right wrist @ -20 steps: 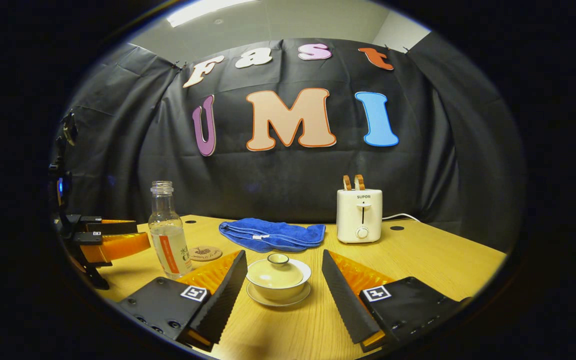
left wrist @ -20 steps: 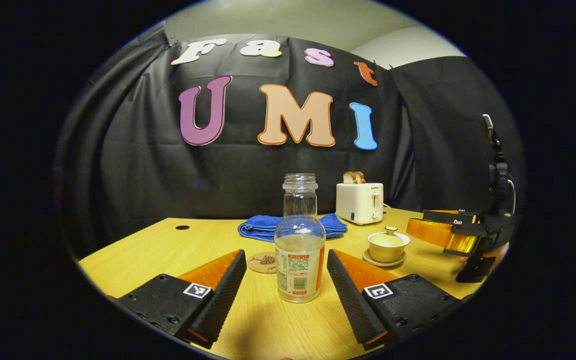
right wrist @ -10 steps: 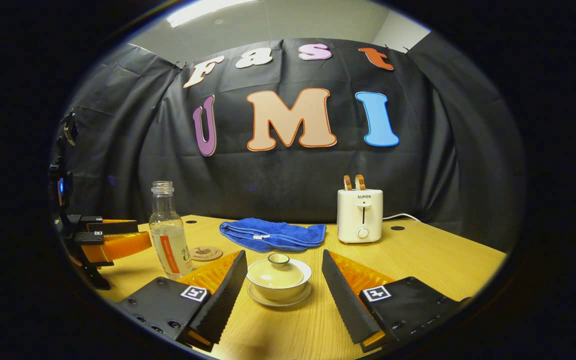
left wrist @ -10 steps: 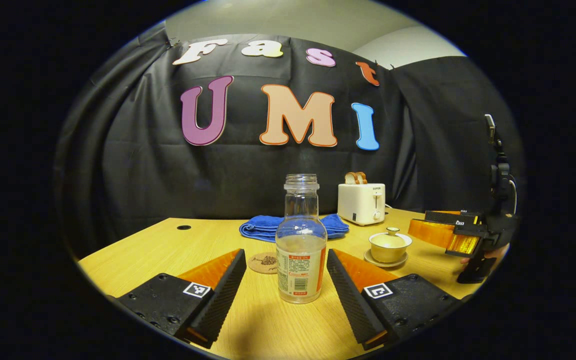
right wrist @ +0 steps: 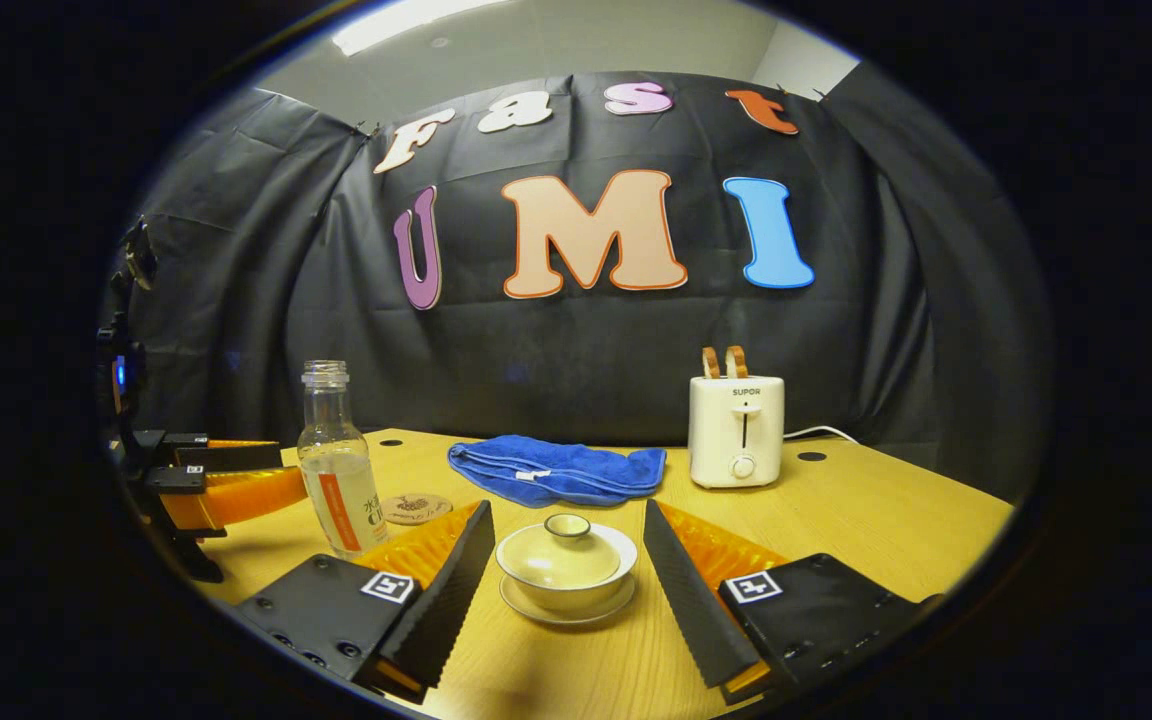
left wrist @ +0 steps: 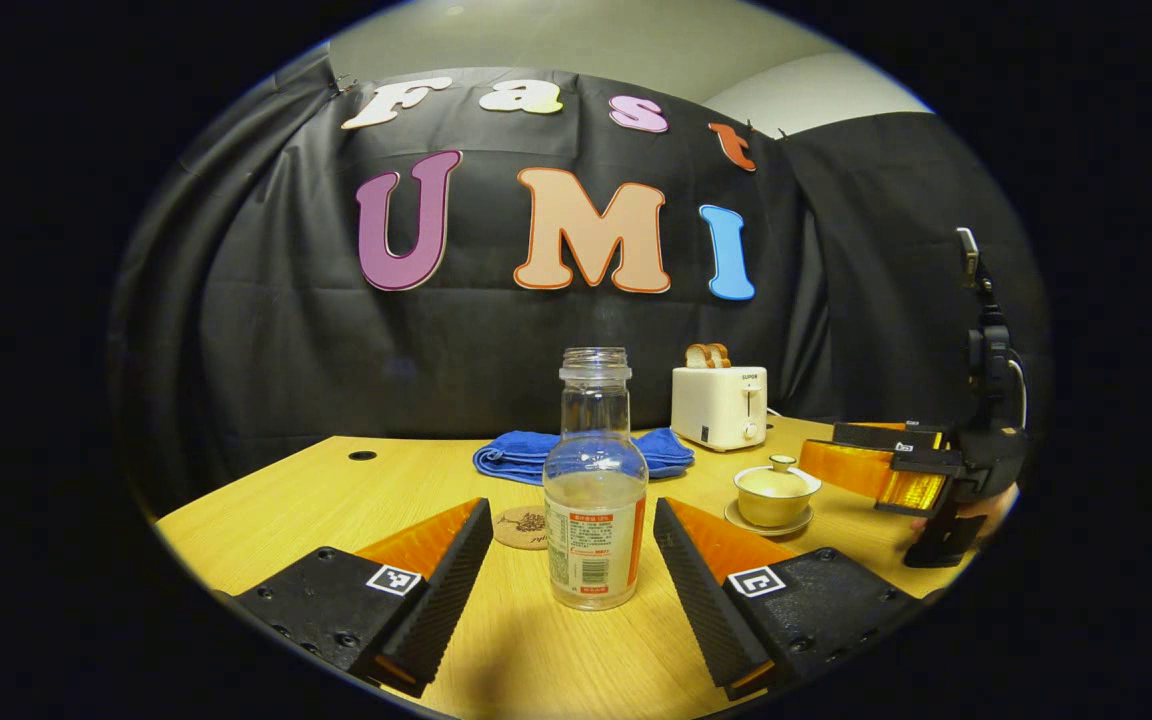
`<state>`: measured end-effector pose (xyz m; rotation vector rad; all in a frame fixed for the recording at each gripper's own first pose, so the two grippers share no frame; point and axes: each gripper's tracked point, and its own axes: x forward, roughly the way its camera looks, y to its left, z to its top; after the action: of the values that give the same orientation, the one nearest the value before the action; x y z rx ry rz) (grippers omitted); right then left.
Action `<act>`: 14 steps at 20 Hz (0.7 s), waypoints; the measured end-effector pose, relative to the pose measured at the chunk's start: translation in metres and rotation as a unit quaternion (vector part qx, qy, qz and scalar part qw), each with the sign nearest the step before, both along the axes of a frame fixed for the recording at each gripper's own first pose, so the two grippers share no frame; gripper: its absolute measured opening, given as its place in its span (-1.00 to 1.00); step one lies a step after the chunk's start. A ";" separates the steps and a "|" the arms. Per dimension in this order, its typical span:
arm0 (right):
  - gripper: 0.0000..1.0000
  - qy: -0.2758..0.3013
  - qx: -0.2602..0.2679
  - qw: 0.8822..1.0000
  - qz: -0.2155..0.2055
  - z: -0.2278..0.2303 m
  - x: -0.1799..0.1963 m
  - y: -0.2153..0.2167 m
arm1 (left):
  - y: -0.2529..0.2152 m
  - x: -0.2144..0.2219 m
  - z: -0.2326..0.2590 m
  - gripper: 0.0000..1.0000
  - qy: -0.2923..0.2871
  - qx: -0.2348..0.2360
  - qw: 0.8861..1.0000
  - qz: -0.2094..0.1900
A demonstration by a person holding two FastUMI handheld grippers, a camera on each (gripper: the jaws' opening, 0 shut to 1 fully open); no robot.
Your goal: Open the teacup lid with one hand, grasp the water bottle and pour water into the teacup with the other hand; after pouring, place the water bottle on the coaster and then close the teacup lid.
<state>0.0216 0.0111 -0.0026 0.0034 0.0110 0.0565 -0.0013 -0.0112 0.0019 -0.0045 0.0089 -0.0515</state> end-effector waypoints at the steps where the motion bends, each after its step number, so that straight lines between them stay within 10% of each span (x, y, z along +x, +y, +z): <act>1: 0.92 0.003 0.000 1.000 0.000 -0.001 0.005 0.000 | 0.001 0.000 0.000 0.89 0.000 0.000 1.000 0.000; 11: 0.84 0.078 -0.007 0.997 -0.007 -0.024 0.042 0.006 | -0.001 0.001 0.001 0.90 0.001 0.000 1.000 0.001; 14: 0.27 0.082 -0.008 0.997 -0.009 -0.026 0.048 0.004 | -0.001 0.001 0.001 0.90 0.001 0.000 1.000 0.001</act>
<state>0.0692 0.0155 -0.0289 -0.0079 0.1765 0.0380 -0.0005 -0.0122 0.0028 -0.0047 0.0112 -0.0495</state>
